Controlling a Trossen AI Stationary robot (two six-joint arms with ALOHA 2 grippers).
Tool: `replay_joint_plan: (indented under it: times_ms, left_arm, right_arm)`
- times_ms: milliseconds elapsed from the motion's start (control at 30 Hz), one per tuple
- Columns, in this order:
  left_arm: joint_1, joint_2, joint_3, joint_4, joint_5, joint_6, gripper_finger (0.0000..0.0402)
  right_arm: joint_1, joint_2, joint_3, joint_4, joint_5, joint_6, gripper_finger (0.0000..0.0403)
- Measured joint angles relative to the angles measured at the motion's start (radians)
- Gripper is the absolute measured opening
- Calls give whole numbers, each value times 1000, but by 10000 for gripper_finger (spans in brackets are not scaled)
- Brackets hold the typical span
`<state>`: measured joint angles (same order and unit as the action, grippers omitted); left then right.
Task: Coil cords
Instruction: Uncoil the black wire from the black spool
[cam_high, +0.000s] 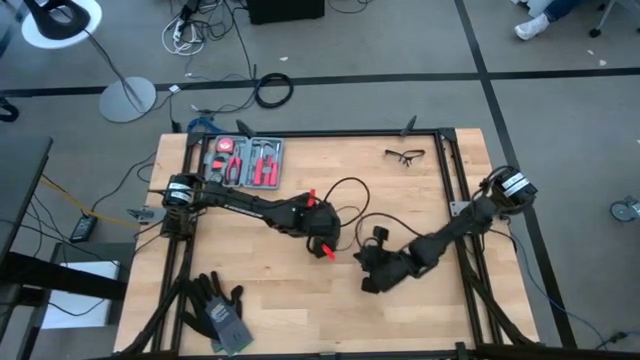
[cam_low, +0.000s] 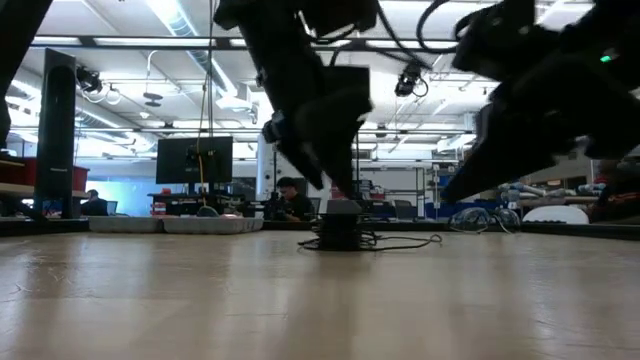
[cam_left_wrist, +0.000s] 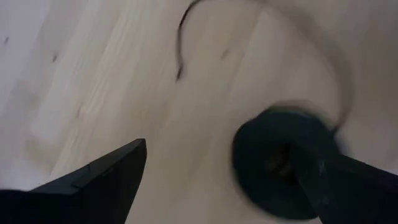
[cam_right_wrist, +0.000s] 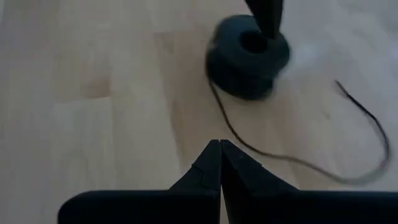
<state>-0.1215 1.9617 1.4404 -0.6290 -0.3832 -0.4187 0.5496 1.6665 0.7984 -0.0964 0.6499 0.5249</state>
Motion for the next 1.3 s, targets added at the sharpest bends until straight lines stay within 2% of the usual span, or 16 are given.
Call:
replay_joint_plan:
  times_ms: [233,367,600,900,1000,1133,1200,1300]
  left_arm:
    - [-7,-7,-76,-4,-65,-6,400]
    - [-5,-37,-120,32,-77,-22,400]
    - [-4,-53,-159,52,-73,-26,400]
    - [5,-119,-269,145,-58,18,399]
    - [26,-188,-352,222,-17,19,399]
    - [63,-253,-468,377,112,-18,399]
    - [70,-255,-487,423,164,-33,399]
    - [74,-248,-488,423,176,-35,399]
  right_arm:
    - [-168,0,-4,134,-394,-200,1]
    - [-250,-3,-4,216,-513,-275,1]
    - [-320,-27,-3,214,-516,-350,4]
    - [-288,-35,-2,198,-523,-320,16]
    - [-276,-34,-3,192,-523,-318,17]
    - [-264,-33,-3,212,-495,-330,18]
    - [-263,-33,-2,229,-473,-391,18]
    - [-264,-33,-2,235,-462,-487,20]
